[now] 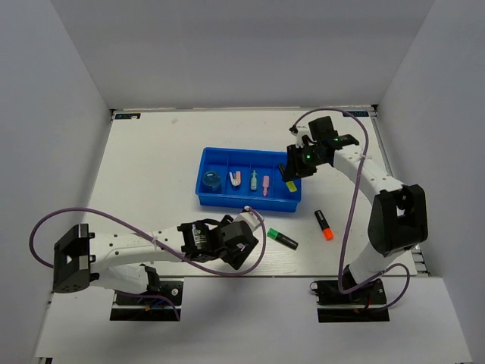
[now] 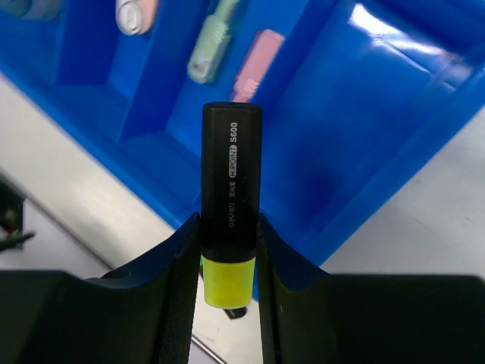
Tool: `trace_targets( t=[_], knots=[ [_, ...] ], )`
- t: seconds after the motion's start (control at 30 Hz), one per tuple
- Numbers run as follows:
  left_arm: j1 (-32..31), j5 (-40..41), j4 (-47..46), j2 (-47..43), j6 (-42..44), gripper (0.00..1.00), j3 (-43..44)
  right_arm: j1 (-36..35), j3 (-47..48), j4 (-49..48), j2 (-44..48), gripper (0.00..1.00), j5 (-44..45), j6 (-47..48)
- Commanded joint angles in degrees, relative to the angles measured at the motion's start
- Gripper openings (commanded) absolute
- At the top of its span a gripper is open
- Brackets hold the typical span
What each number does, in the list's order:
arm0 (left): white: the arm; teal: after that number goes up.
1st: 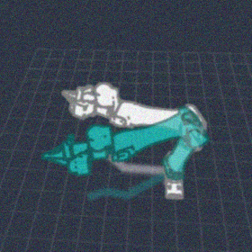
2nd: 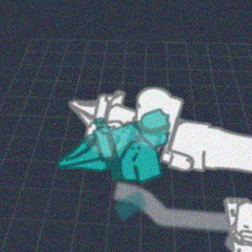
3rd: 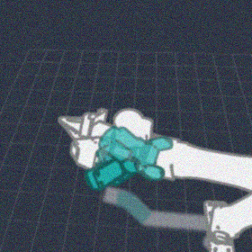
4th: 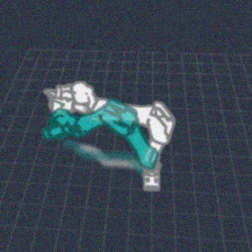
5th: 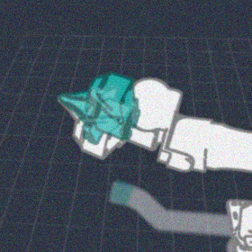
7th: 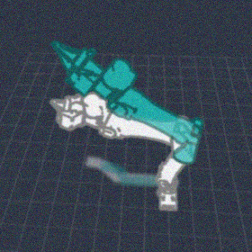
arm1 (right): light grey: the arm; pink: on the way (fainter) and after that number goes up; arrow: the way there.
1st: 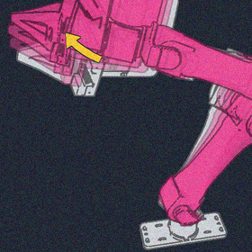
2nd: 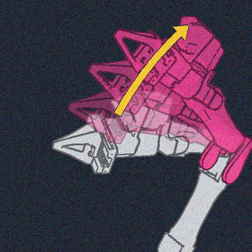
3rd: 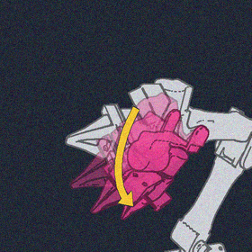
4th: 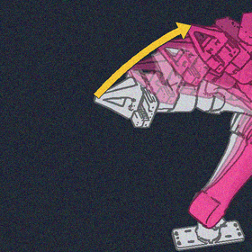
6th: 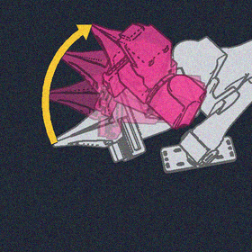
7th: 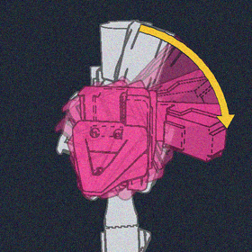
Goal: Sort the stationery into containers
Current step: Place the stationery into the container, then grab a piece of stationery with the right arm
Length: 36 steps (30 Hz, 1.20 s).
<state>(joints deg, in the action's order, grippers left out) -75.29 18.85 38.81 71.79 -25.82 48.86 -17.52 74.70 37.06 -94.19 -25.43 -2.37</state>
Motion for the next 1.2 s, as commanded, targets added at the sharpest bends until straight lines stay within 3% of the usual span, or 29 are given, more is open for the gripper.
trace_targets(
  t=[0.0, 0.1, 0.13, 0.23, 0.3, 0.43, 0.5, 0.53, 0.57, 0.6, 0.63, 0.67, 0.7, 0.77, 0.83, 0.87, 0.93, 0.97, 1.0, 1.03, 1.1, 1.17],
  knots=[
    [-0.48, 0.48, -0.14, -2.35, -0.72, 0.77, 1.68, -2.08, 0.46, -6.81, 1.56, 0.0, 12.49, -10.28],
    [-0.48, 0.4, -0.57, -2.53, -0.81, 0.77, 1.5, -3.22, 0.27, -7.1, 1.65, 0.0, 15.58, -10.63],
    [-0.39, 0.31, -0.49, -2.53, -0.81, 0.77, 1.5, -3.57, 1.32, -6.48, 1.47, 0.18, 15.85, -9.94],
    [-0.39, 0.22, -0.14, -1.83, -0.89, 0.77, 1.94, -4.01, 1.33, -4.98, 1.38, 0.48, 16.02, -9.23],
    [-0.39, 0.31, -0.31, -1.91, -0.98, 0.77, 1.85, -4.1, 0.98, -4.89, 1.29, 0.51, 16.11, -9.14],
    [-0.48, 0.22, -0.75, -2.79, -0.98, 0.77, 1.32, -4.37, 1.15, -3.67, 1.9, 0.71, 13.93, -8.79],
    [-0.39, 0.48, -0.4, -3.06, -0.72, 0.76, 1.5, -4.19, 1.68, -3.48, 3.13, 0.71, 12.52, -6.87],
    [-0.47, 0.48, -0.4, -3.15, -0.54, 0.74, 1.5, -4.19, 1.68, -2.27, 4.27, 0.67, 8.94, -5.64],
    [-0.56, 0.48, -0.22, -3.15, -0.37, 0.71, 1.85, -3.84, 1.33, -1.56, 6.72, 0.54, 7.69, -0.06],
    [-0.39, 0.48, -0.22, -3.15, 0.07, 0.57, 1.94, -3.84, 0.89, -2.07, 8.05, 0.43, 6.89, 2.09],
    [-0.39, 0.75, -0.4, -3.15, 0.07, 0.45, 2.03, -3.49, -3.03, -2.95, 11.37, 0.26, 7.76, 4.54],
    [-0.39, 0.83, -0.4, -3.23, -0.01, 0.31, 1.94, -3.49, -4.63, -4.78, 15.49, 0.0, 9.59, 6.13],
    [-0.39, 1.36, -0.4, -3.15, -0.36, 0.09, 2.2, -3.66, -7.87, -6.02, 17.27, 0.0, 12.48, 11.46],
    [-0.39, 1.89, -0.66, -2.8, -0.89, 0.04, 2.2, -3.49, -10.79, -4.65, 22.26, 0.0, 17.07, 15.97],
    [-0.39, 2.59, -0.93, -2.53, -1.77, 0.06, 2.2, -2.96, -12.73, -1.66, 24.13, 0.0, 21.19, 19.24],
    [-0.39, 2.68, -1.27, -2.53, -1.95, 0.16, 2.2, -2.87, -15.34, 0.62, 25.54, 0.0, 22.17, 19.68],
    [-0.56, 3.03, -1.45, -2.53, -2.47, 0.47, 1.85, -2.52, -19.84, 0.91, 27.91, 0.09, 25.15, 20.47],
    [-0.48, 3.12, -2.15, -2.53, -2.48, 0.54, 1.68, -2.26, -21.24, 0.65, 29.23, 0.17, 25.17, 20.22],
    [-0.48, 3.03, -2.5, -2.62, -2.48, 0.64, 1.5, -2.0, -25.09, 0.56, 30.37, 0.34, 26.91, 20.21],
    [-0.48, 3.12, -2.51, -2.53, -2.91, 0.72, 1.33, -1.73, -26.26, 0.12, 30.56, 0.38, 27.19, 20.13],
    [-0.47, 2.68, -2.86, -2.36, -2.92, 0.75, 1.41, -1.29, -29.07, -1.02, 30.39, 0.5, 27.1, 20.12],
    [-0.56, 2.33, -2.68, -2.27, -3.44, 0.77, 1.41, -0.59, -30.3, -1.98, 29.42, 0.52, 27.28, 20.12]
  ],
)
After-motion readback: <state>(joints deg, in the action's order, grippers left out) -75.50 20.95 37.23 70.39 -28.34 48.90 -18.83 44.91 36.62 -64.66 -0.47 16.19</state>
